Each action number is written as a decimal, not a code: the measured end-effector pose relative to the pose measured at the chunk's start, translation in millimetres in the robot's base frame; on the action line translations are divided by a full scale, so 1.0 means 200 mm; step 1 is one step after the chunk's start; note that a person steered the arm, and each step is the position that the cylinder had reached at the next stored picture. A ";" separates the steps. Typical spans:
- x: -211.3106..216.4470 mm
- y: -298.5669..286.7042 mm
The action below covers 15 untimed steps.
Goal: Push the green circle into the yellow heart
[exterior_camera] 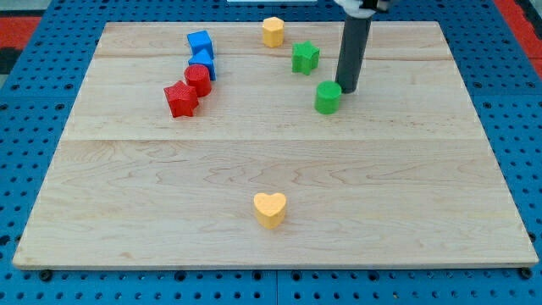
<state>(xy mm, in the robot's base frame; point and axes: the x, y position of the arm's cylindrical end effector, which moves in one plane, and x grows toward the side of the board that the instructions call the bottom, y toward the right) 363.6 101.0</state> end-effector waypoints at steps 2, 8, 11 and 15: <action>0.04 -0.34; 0.52 -0.84; 0.64 -0.50; 0.59 -0.29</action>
<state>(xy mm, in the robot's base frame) 481.0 42.4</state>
